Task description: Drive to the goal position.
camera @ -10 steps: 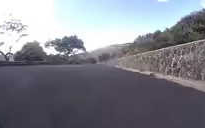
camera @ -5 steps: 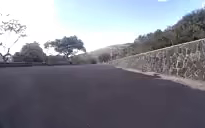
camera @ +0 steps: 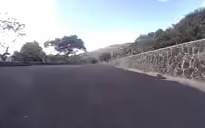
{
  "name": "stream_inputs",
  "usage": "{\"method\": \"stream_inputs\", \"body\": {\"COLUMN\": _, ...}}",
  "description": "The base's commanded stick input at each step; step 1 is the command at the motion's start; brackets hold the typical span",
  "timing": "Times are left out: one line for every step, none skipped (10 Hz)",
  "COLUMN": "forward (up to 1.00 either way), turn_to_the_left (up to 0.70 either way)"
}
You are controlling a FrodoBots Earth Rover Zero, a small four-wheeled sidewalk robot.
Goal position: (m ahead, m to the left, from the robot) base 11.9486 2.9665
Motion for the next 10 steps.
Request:
{"method": "stream_inputs", "body": {"forward": 0.70, "turn_to_the_left": 0.00}}
{"method": "stream_inputs", "body": {"forward": 0.70, "turn_to_the_left": 0.00}}
{"method": "stream_inputs", "body": {"forward": 0.70, "turn_to_the_left": 0.00}}
{"method": "stream_inputs", "body": {"forward": 0.70, "turn_to_the_left": 0.00}}
{"method": "stream_inputs", "body": {"forward": 0.70, "turn_to_the_left": 0.00}}
{"method": "stream_inputs", "body": {"forward": 0.70, "turn_to_the_left": 0.00}}
{"method": "stream_inputs", "body": {"forward": 0.70, "turn_to_the_left": 0.00}}
{"method": "stream_inputs", "body": {"forward": 0.70, "turn_to_the_left": 0.00}}
{"method": "stream_inputs", "body": {"forward": 0.70, "turn_to_the_left": 0.00}}
{"method": "stream_inputs", "body": {"forward": 0.70, "turn_to_the_left": 0.00}}
